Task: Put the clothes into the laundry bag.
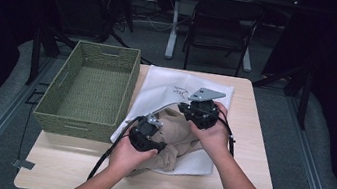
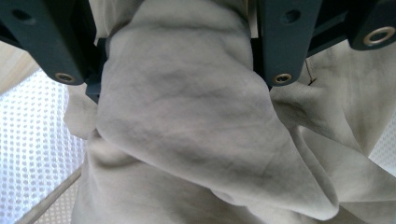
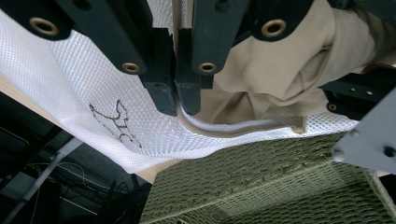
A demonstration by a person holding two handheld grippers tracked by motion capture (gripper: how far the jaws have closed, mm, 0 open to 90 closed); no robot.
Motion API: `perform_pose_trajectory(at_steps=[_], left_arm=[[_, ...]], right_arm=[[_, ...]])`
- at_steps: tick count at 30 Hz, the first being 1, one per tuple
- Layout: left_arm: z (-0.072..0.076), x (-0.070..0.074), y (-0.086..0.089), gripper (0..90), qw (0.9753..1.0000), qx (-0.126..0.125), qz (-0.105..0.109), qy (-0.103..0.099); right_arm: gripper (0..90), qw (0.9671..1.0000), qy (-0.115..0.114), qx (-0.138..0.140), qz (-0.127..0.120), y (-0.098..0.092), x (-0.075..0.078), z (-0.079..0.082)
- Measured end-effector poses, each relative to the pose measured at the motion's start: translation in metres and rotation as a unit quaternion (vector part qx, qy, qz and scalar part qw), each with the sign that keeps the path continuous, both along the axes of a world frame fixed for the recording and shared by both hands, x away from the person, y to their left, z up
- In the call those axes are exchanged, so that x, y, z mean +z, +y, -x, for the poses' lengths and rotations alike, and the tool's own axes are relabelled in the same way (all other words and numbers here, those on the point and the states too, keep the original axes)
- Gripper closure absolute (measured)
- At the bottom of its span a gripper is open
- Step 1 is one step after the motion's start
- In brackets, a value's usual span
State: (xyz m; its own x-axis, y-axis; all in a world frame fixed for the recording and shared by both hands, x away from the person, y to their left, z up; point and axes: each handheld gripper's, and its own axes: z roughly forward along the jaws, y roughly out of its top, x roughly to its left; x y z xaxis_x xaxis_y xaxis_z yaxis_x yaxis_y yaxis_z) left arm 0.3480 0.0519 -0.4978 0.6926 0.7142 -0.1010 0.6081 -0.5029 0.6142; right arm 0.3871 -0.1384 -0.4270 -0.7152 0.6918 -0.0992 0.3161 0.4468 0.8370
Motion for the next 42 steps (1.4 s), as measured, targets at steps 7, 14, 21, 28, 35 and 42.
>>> perform_pose_trajectory(at_steps=[7, 14, 21, 28, 35, 42], left_arm=[[-0.008, -0.005, -0.009, 47.9, 1.0000, -0.001, -0.002, 0.001], [-0.015, -0.016, -0.015, 47.6, 1.0000, 0.003, -0.004, -0.006], [-0.020, -0.029, -0.016, 47.0, 0.9999, 0.012, -0.004, -0.006], [-0.023, -0.036, -0.018, 46.1, 0.9998, 0.017, -0.009, -0.010], [-0.024, -0.041, -0.018, 43.1, 0.9995, 0.027, -0.007, -0.016], [-0.026, -0.043, -0.018, 40.7, 0.9994, 0.032, -0.005, -0.013]], right_arm=[[87.6, 1.0000, 0.007, 0.002, -0.005, 0.000, 0.000, -0.001], [87.6, 0.9999, 0.010, 0.005, -0.012, 0.001, -0.002, -0.001], [87.6, 0.9998, 0.010, 0.007, -0.014, 0.003, -0.002, 0.000], [87.6, 0.9998, 0.008, 0.008, -0.014, 0.003, -0.002, 0.000], [87.6, 0.9997, 0.008, 0.005, -0.020, 0.002, -0.003, 0.001], [87.6, 0.9996, 0.005, -0.002, -0.027, -0.005, -0.010, 0.003]])
